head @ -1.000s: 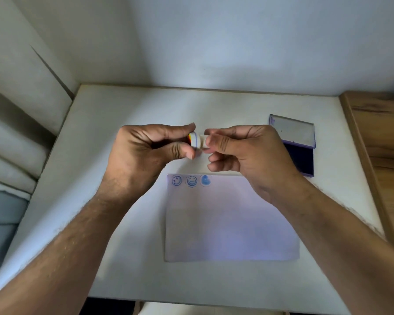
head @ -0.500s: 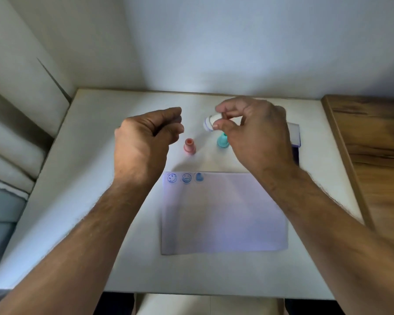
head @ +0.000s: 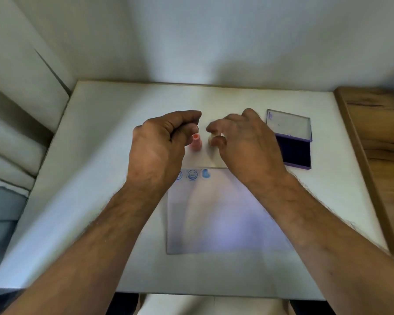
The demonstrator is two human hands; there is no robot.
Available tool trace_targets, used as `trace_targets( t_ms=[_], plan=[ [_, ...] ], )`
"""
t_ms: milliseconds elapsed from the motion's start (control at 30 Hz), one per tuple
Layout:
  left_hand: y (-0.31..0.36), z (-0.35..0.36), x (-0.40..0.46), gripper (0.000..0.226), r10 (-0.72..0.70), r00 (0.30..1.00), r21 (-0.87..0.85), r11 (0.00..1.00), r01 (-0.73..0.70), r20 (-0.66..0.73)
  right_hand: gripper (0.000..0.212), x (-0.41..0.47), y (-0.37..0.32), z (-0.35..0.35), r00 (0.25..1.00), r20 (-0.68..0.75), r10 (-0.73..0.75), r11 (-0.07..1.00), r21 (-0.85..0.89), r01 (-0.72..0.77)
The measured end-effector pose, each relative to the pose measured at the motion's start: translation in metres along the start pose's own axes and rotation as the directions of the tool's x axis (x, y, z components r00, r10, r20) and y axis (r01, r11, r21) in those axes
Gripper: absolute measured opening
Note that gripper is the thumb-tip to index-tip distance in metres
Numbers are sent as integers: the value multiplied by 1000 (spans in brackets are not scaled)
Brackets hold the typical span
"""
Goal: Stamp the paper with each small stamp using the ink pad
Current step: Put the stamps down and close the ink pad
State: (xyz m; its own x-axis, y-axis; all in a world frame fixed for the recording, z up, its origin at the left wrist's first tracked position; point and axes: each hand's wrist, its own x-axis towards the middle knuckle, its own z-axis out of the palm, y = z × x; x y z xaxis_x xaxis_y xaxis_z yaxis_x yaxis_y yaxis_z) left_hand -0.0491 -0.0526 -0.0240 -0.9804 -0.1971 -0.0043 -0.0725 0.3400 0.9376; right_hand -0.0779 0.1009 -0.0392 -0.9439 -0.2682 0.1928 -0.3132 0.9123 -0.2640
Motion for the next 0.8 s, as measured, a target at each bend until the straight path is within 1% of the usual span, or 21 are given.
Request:
trace_targets(
  t_ms=[133,200,300,400,500,633,800],
  plan=[
    [0,2,-3,24,21,999,24,999,-22,35,21,-4,-6,6,992,-121,-21,999,-28,17],
    [0,2,-4,24,28,999,39,999,-29,46,19,-5,-6,9,991,-135,-14,999,-40,9],
    [1,2,-4,23,31,998,48,998,-34,55,23,-6,-4,12,991,-131,-5,999,-43,0],
    [2,1,-4,22,28,998,60,998,-32,63,30,-6,-4,11,993,-121,-3,1000,9,4],
    [4,2,-4,22,39,997,66,997,-43,66,29,-9,-3,2,987,-158,16,996,93,-1],
    [12,10,-10,23,23,997,5,1000,-24,79,24,-17,12,-16,976,-195,99,985,161,-68],
    [22,25,-26,24,31,990,-8,1000,-30,136,26,-36,43,-44,947,-137,289,946,190,-261]
  ],
)
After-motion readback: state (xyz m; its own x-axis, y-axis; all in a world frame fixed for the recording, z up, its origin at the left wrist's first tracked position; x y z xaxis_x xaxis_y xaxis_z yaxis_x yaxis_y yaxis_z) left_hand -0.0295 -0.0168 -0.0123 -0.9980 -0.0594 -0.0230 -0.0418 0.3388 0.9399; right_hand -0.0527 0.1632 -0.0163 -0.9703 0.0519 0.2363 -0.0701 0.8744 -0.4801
